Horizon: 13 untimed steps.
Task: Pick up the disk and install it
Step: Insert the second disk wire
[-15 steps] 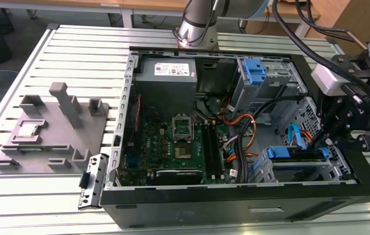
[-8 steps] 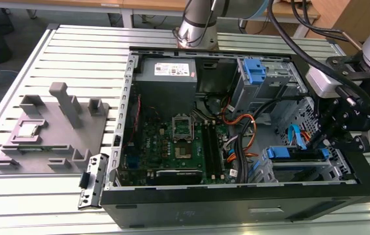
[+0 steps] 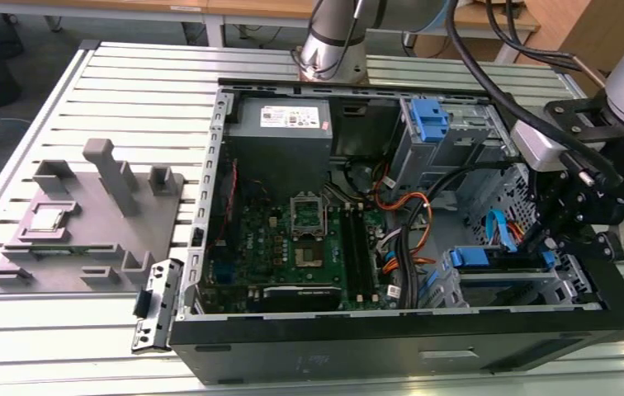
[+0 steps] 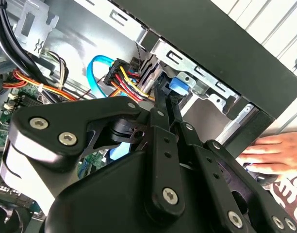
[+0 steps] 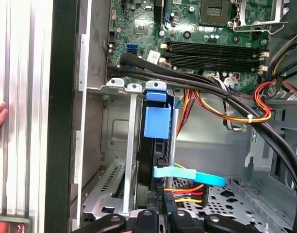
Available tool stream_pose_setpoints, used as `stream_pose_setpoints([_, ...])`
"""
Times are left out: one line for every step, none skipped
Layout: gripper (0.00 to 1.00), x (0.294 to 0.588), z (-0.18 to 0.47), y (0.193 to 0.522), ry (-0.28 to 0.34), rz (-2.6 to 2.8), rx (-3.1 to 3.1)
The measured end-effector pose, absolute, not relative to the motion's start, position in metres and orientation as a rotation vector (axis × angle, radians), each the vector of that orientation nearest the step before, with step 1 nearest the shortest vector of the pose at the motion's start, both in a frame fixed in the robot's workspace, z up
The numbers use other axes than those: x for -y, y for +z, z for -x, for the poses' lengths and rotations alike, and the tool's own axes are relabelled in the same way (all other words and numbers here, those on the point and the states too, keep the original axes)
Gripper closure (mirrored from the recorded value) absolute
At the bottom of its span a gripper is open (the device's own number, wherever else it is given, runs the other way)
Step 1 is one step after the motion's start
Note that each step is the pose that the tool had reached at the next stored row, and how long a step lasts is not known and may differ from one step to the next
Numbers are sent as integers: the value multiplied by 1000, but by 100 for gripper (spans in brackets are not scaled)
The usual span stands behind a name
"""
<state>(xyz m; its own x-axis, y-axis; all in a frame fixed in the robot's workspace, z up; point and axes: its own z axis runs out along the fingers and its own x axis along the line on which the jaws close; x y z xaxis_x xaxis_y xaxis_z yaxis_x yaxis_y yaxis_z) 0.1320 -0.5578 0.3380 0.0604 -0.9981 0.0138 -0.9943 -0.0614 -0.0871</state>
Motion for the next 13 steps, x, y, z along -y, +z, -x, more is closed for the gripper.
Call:
stream_pose_setpoints([84,558,-131,338,-111,2246,-2113])
stream_pose_setpoints([84,558,-130,338,-115,2244,-2111])
stream_pose_setpoints([84,558,-130,338,-119,2242,-2109])
stream_pose_setpoints([84,558,-129,337,-123,2240,-2107])
stream_pose_setpoints([84,558,-128,337,-126,2238,-2106])
stream_pose_setpoints([84,558,-128,337,-129,2237,-2105])
stream_pose_setpoints([84,558,-127,337,-132,2236,-2104])
stream_pose_setpoints([84,558,-127,336,-134,2235,-2103])
stream_pose_setpoints([84,558,-127,336,-135,2235,-2102])
stream_pose_setpoints([84,558,-127,336,-135,2235,-2102])
stream_pose_setpoints([84,558,-127,336,-135,2233,-2104])
stream_pose_setpoints([84,558,-127,336,-135,2229,-2108])
stream_pose_setpoints([84,558,-127,335,-135,2225,-2112])
